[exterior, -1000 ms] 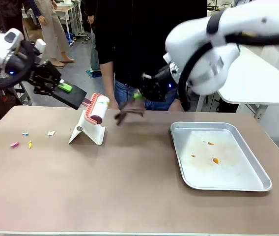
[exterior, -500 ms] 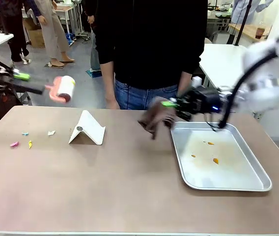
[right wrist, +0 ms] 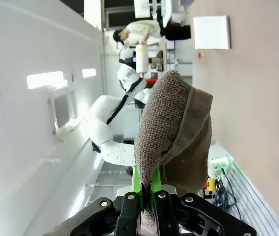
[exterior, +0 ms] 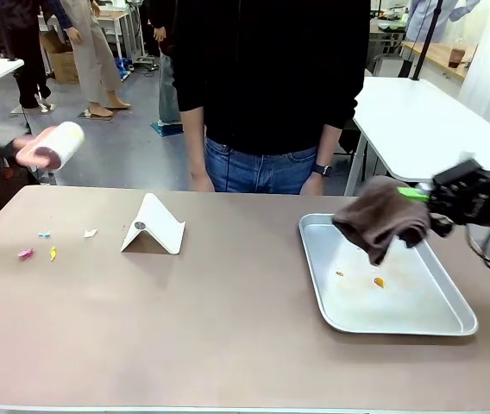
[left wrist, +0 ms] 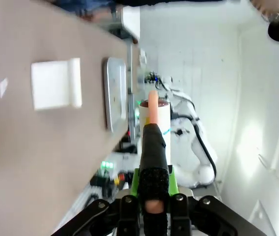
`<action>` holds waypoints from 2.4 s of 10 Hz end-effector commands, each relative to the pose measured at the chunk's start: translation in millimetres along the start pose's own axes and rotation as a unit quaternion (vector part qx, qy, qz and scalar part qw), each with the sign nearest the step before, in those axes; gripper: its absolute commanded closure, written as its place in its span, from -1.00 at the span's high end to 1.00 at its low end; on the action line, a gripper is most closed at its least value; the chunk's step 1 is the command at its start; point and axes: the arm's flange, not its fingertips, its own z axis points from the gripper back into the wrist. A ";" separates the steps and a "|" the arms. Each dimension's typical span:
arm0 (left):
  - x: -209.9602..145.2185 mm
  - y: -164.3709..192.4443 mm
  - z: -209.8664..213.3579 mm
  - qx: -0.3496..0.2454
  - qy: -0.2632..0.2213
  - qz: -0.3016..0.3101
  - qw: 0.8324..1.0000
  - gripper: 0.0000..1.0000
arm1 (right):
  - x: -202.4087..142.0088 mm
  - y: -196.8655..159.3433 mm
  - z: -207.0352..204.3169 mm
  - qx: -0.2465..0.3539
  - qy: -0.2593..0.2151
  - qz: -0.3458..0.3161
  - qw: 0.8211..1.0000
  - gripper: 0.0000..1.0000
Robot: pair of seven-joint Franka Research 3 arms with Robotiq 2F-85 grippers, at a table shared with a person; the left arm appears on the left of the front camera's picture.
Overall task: Clean the surface of the table.
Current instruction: Hold the Lint Roller with your left hand and the towel with your right hand, then if a person points to the right, clean the right side of the table with your right hand, and if they point to the left, clean the left side with your left hand.
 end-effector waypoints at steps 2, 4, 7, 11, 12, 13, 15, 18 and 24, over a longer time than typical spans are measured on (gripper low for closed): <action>-34.9 21.8 28.0 -0.035 0.066 -0.020 0.997 -1.00 | -39.6 -3.0 48.6 -0.039 -0.046 0.028 0.998 -1.00; -56.4 30.2 47.6 -0.048 0.097 -0.028 0.994 -1.00 | -52.0 -9.5 71.2 -0.057 -0.059 0.044 0.996 -1.00; -80.8 46.8 50.1 -0.060 0.151 0.015 0.987 -1.00 | -63.7 -19.5 93.6 -0.036 -0.103 0.084 0.990 -1.00; -81.9 44.8 35.6 -0.051 0.044 0.039 0.997 -1.00 | -72.6 -20.2 91.3 -0.062 -0.108 0.120 0.985 -1.00; -85.6 44.8 31.3 -0.038 0.008 0.067 0.997 -1.00 | -42.0 -7.8 122.4 -0.040 -0.105 0.086 0.990 -1.00; -84.0 63.4 32.4 -0.053 0.077 0.027 0.995 -1.00 | -42.0 -7.8 122.4 -0.040 -0.105 0.086 0.990 -1.00; -84.0 63.4 32.4 -0.053 0.077 0.027 0.995 -1.00 | -42.0 -7.8 122.4 -0.040 -0.105 0.086 0.990 -1.00; -84.0 63.4 32.4 -0.053 0.077 0.027 0.995 -1.00 | -42.0 -7.8 122.4 -0.040 -0.105 0.086 0.990 -1.00; -84.0 63.4 32.4 -0.053 0.077 0.027 0.995 -1.00 | -42.0 -7.8 122.4 -0.040 -0.105 0.086 0.990 -1.00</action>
